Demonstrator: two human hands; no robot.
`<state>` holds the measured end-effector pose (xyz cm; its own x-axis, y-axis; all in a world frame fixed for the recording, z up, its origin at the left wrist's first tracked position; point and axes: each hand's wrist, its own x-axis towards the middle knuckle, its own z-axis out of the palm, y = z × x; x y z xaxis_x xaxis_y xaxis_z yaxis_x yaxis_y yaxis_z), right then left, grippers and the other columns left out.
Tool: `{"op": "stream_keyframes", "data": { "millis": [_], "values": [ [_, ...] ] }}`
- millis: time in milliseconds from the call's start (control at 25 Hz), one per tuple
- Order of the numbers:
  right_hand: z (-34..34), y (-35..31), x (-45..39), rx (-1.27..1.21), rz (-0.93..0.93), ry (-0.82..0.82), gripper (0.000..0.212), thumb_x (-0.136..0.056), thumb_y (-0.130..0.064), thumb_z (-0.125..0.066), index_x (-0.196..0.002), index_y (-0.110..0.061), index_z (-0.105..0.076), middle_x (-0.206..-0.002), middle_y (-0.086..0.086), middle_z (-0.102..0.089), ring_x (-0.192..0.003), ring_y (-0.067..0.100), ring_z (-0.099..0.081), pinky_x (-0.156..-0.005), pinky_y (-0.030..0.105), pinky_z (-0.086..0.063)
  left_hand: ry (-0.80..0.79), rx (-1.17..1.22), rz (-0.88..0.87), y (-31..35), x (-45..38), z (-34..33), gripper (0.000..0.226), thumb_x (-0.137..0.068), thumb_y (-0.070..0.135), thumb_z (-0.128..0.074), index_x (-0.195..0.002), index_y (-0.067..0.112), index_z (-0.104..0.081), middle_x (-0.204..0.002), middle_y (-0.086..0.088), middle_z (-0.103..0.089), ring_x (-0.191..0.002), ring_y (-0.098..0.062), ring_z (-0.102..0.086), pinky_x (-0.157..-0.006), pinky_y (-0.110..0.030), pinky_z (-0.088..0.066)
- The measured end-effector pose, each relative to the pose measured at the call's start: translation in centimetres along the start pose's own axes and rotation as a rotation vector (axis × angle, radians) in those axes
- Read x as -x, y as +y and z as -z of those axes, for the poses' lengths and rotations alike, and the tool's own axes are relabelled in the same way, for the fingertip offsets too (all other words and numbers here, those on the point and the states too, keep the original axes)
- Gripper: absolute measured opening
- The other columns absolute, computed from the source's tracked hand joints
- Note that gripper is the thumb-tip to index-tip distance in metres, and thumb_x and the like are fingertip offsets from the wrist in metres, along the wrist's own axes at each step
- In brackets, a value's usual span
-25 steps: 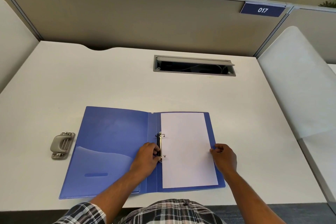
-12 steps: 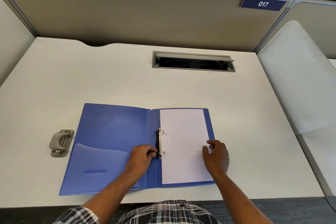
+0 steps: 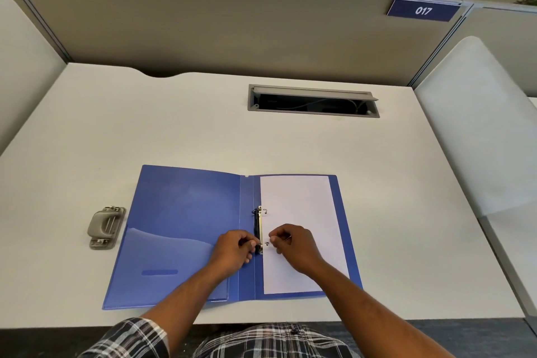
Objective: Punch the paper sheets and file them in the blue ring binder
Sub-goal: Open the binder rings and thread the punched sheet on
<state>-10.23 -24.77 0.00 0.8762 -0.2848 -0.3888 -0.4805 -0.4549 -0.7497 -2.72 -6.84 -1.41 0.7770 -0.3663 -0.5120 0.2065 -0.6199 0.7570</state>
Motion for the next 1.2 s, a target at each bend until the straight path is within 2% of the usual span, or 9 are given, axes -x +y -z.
{"op": "stream_keyframes", "data": {
  "millis": [120,280,480,680,880,1120,1200],
  "values": [
    [-0.7,-0.3,-0.2,0.0,-0.014,-0.048,0.009,-0.095,-0.021,-0.072,-0.1,-0.016,-0.077,-0.083,-0.003,-0.077,-0.07,0.012,-0.074,-0.065,0.019,-0.06,-0.013,0.041,0.025,0.1,-0.2,0.2,0.015,-0.094,0.014,-0.065,-0.084,0.019,-0.074,-0.073,-0.007,-0.074,-0.062,-0.016,-0.069,-0.066,-0.028,-0.062],
    [-1.2,-0.4,-0.5,-0.006,-0.031,-0.057,0.01,-0.096,-0.012,-0.069,-0.094,-0.009,-0.078,-0.078,0.005,-0.078,-0.07,0.022,-0.075,-0.071,0.03,-0.065,-0.026,0.024,0.045,0.3,-0.6,0.3,0.016,-0.094,0.011,-0.064,-0.081,0.014,-0.073,-0.069,-0.008,-0.073,-0.058,-0.016,-0.067,-0.061,-0.026,-0.06],
    [-1.1,-0.5,-1.0,-0.022,-0.096,-0.07,0.008,-0.094,-0.012,-0.073,-0.092,-0.008,-0.08,-0.076,0.007,-0.078,-0.062,0.012,-0.073,-0.069,0.025,-0.064,-0.036,-0.01,0.034,0.7,-0.8,0.4,0.016,-0.093,0.01,-0.066,-0.078,0.011,-0.074,-0.068,-0.008,-0.073,-0.055,-0.014,-0.067,-0.059,-0.024,-0.059],
    [-1.0,-0.8,-1.5,0.022,-0.105,-0.09,0.009,-0.092,-0.016,-0.076,-0.09,-0.008,-0.08,-0.076,0.008,-0.079,-0.067,0.017,-0.077,-0.07,0.023,-0.064,-0.03,-0.052,0.039,1.1,-1.0,0.2,0.016,-0.092,0.01,-0.067,-0.077,0.01,-0.074,-0.07,-0.009,-0.073,-0.057,-0.016,-0.069,-0.06,-0.025,-0.06],
    [-1.4,-1.4,-1.5,0.084,-0.097,-0.072,0.012,-0.091,-0.022,-0.078,-0.084,-0.013,-0.08,-0.072,0.004,-0.079,-0.063,0.012,-0.076,-0.071,0.024,-0.064,-0.017,-0.105,0.033,1.5,-1.2,-0.4,0.013,-0.091,0.011,-0.069,-0.079,0.01,-0.075,-0.07,-0.009,-0.073,-0.057,-0.017,-0.069,-0.062,-0.028,-0.062],
    [-1.8,-1.9,-1.2,0.115,-0.081,-0.034,0.014,-0.091,-0.024,-0.077,-0.08,-0.015,-0.08,-0.07,0.002,-0.078,-0.062,0.012,-0.075,-0.066,0.02,-0.061,0.031,-0.178,0.02,1.8,-1.2,-1.1,0.016,-0.09,0.016,-0.07,-0.074,0.015,-0.075,-0.065,-0.005,-0.072,-0.055,-0.016,-0.07,-0.057,-0.024,-0.061],
    [-1.7,-2.1,-1.5,0.118,-0.081,-0.007,0.014,-0.092,-0.023,-0.076,-0.082,-0.015,-0.081,-0.07,0.002,-0.078,-0.063,0.012,-0.075,-0.069,0.022,-0.062,0.051,-0.163,0.014,2.0,-1.5,-1.1,0.019,-0.09,0.017,-0.07,-0.071,0.017,-0.074,-0.063,-0.003,-0.071,-0.053,-0.015,-0.07,-0.055,-0.023,-0.06]
  ]
}}
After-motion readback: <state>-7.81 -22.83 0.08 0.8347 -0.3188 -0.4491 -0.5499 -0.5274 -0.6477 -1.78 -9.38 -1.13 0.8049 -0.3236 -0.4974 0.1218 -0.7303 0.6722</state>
